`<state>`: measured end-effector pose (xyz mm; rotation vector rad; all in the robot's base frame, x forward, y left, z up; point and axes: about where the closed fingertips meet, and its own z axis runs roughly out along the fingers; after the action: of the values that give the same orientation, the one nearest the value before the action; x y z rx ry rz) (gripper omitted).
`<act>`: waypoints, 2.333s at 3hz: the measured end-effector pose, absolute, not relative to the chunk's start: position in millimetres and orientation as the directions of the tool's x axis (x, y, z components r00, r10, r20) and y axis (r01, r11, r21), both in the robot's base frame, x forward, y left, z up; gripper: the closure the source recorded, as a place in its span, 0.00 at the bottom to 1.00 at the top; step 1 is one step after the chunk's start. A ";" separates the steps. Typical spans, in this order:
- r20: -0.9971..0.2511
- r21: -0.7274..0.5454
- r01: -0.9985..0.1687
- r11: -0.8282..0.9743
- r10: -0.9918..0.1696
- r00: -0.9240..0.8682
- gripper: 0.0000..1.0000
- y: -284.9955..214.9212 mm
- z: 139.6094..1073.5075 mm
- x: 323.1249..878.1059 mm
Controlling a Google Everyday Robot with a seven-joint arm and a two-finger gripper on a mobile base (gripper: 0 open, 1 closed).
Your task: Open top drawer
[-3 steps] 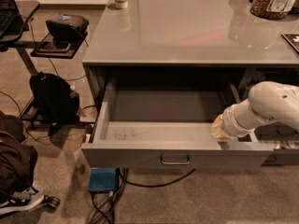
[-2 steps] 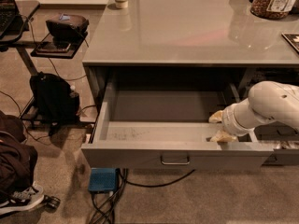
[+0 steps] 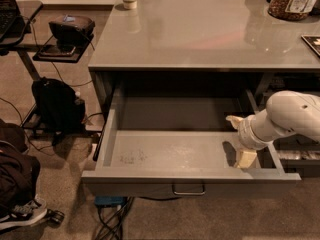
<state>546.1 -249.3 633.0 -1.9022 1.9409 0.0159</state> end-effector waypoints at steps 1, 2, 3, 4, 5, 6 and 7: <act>-0.308 -0.245 -0.967 0.070 -0.951 0.009 0.00 -250.8 621.4 525.5; -0.294 -0.200 -0.976 0.083 -0.956 -0.021 0.00 -255.5 615.0 497.5; -0.263 -0.182 -0.978 0.105 -0.963 -0.054 0.00 -263.1 617.0 469.2; -0.226 -0.178 -0.974 0.141 -0.969 -0.099 0.00 -272.1 623.5 439.1; -0.207 -0.173 -0.965 0.197 -0.965 -0.160 0.00 -281.2 625.3 407.3; -0.197 -0.166 -0.957 0.236 -0.959 -0.202 0.00 -287.5 622.7 382.6; -0.197 -0.166 -0.957 0.236 -0.959 -0.202 0.00 -287.5 622.8 382.7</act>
Offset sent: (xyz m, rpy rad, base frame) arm -0.0800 -0.0130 -0.0208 -0.0276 0.1311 -0.0455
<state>382.7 -287.5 622.8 -1.7959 2.2528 -0.0107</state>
